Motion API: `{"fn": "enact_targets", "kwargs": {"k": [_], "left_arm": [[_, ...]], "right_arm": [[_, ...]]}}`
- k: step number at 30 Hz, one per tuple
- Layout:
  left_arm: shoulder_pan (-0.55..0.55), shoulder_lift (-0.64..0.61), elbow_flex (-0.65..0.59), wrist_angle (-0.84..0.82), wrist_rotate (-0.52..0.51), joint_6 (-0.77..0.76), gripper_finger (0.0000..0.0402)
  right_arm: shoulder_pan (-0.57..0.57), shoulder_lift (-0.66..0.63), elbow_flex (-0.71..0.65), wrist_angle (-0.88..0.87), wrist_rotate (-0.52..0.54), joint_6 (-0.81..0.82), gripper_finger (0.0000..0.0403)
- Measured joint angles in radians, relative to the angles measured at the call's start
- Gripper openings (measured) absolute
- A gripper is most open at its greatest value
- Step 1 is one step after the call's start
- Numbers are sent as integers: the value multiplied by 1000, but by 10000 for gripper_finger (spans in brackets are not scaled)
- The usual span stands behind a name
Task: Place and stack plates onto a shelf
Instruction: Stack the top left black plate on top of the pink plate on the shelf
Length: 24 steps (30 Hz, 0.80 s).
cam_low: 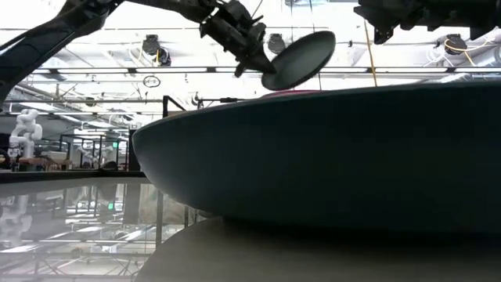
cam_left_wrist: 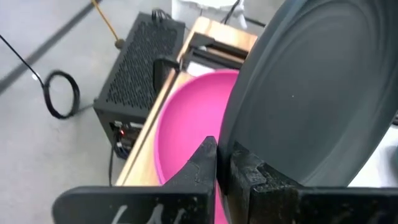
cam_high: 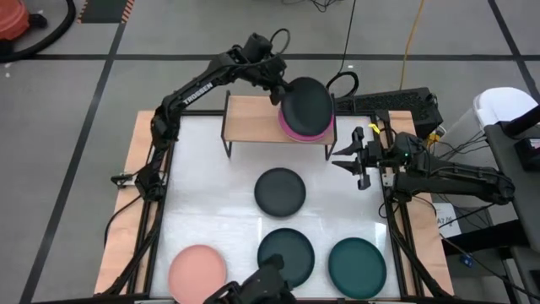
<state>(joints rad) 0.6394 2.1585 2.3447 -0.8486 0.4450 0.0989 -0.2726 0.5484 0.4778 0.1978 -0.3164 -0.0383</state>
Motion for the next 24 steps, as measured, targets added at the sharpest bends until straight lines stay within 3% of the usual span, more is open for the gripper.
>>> {"fn": "enact_targets", "kwargs": {"k": [4, 18, 24], "left_arm": [[-9, 33, 0, 0, 3, -8, 27], [-19, 47, 0, -18, -1, 10, 154], [-19, 29, -1, -82, -9, 0, 173]], "right_arm": [[0, 0, 0, -9, 0, 1, 106], [0, 0, 0, -15, 4, 0, 106], [0, 0, 0, -22, 5, 1, 106]]}}
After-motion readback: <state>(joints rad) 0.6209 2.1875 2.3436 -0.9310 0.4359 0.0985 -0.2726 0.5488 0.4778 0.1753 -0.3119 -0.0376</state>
